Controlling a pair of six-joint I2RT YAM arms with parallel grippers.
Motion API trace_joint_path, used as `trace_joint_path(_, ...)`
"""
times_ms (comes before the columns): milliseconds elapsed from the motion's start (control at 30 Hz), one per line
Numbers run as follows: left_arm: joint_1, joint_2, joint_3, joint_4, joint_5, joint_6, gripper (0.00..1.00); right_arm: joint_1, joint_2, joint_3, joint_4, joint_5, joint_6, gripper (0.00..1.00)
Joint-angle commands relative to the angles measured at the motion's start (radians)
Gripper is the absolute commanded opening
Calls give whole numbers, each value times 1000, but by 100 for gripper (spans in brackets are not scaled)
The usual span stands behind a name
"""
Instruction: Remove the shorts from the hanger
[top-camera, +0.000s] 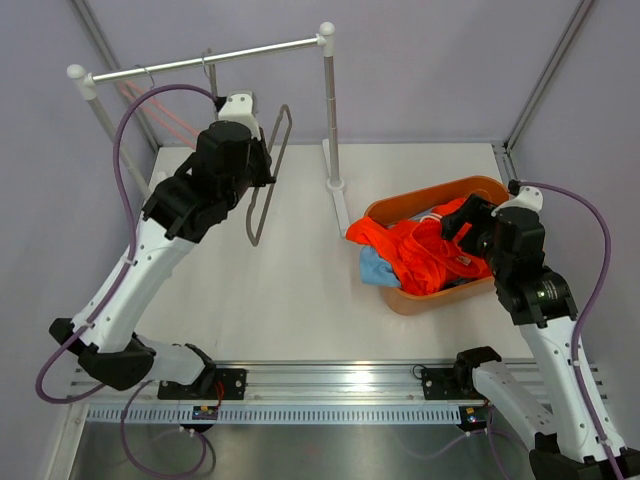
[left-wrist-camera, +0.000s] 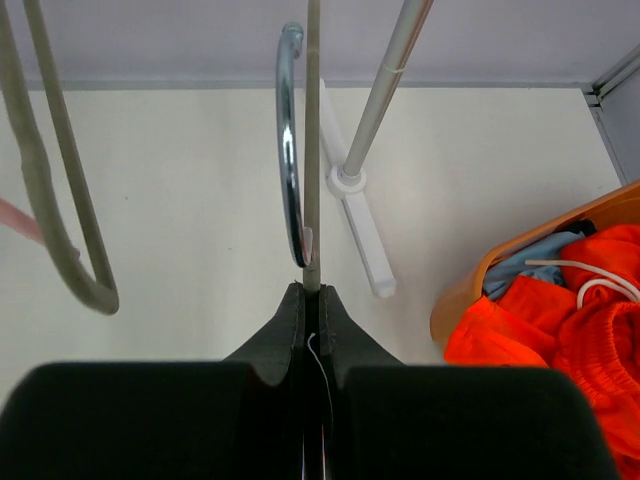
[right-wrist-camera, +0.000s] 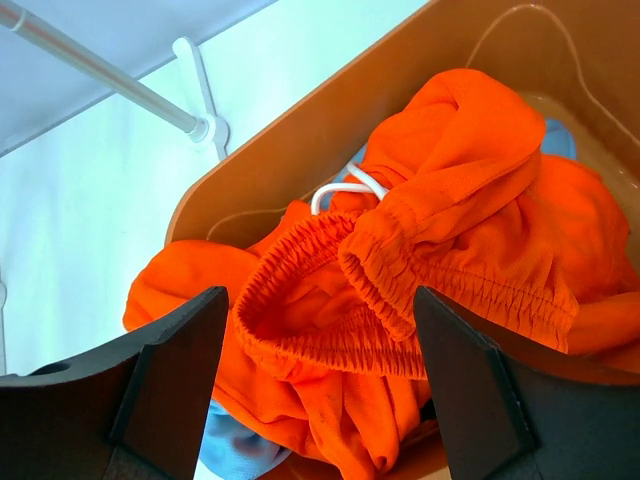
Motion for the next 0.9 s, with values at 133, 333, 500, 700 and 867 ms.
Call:
trace_joint_path(133,12,196,277,-32,-7,73,0,-1,-30,99,-15,-67,-43,84)
trace_joint_path(333,138,350,462,-37,178,73,0,-1,-59,154,-27,-158,-74,84)
trace_joint_path(500,231,434,565,-6,282,83,0,-1,-94,162,-30,-178,-98,85)
trace_joint_path(700,282,476,552,127,364,134,0,1,-110,143,-4,-260,-102,84)
trace_joint_path(867,297,499,549,194,388,139,0,-1,-116,107,27,-279,-103,84)
